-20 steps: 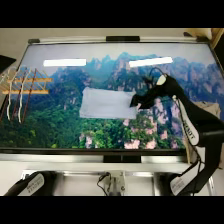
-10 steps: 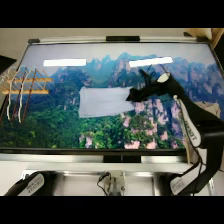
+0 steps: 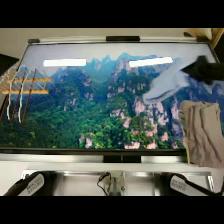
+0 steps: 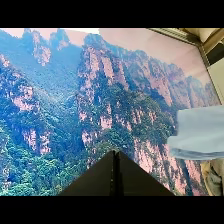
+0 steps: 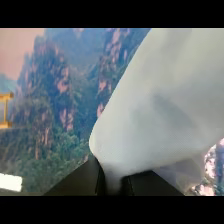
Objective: Fold the shirts.
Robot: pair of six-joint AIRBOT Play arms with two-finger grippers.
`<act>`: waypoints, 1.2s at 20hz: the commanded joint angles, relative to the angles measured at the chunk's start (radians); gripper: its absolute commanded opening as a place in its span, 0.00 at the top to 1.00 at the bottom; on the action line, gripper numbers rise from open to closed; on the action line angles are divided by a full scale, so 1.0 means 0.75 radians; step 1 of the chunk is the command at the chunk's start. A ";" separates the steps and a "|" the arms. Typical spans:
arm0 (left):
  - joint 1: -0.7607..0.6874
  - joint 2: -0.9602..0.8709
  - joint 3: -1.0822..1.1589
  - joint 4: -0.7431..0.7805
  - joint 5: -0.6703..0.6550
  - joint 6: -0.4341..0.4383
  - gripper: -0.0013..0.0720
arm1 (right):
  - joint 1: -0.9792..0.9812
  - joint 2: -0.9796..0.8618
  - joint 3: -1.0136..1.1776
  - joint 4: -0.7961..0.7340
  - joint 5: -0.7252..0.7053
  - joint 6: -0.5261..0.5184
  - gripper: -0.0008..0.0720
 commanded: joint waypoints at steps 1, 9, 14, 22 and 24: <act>-0.044 0.008 0.001 -0.014 0.000 0.025 0.94 | -0.267 0.203 0.001 -0.180 0.141 0.122 0.89; -0.091 0.020 0.001 -0.032 0.002 0.107 0.94 | -0.645 0.393 0.001 -0.466 0.549 0.177 0.89; -0.091 0.017 0.000 -0.032 0.006 0.145 0.94 | -0.643 0.431 -0.005 -0.968 0.700 0.180 0.89; -0.091 0.017 0.000 -0.032 0.005 0.154 0.94 | -0.643 0.451 -0.546 -1.137 0.701 0.173 0.89; -0.091 0.018 0.000 -0.033 0.006 0.153 0.94 | -0.643 0.488 -0.694 -1.263 0.668 0.161 0.89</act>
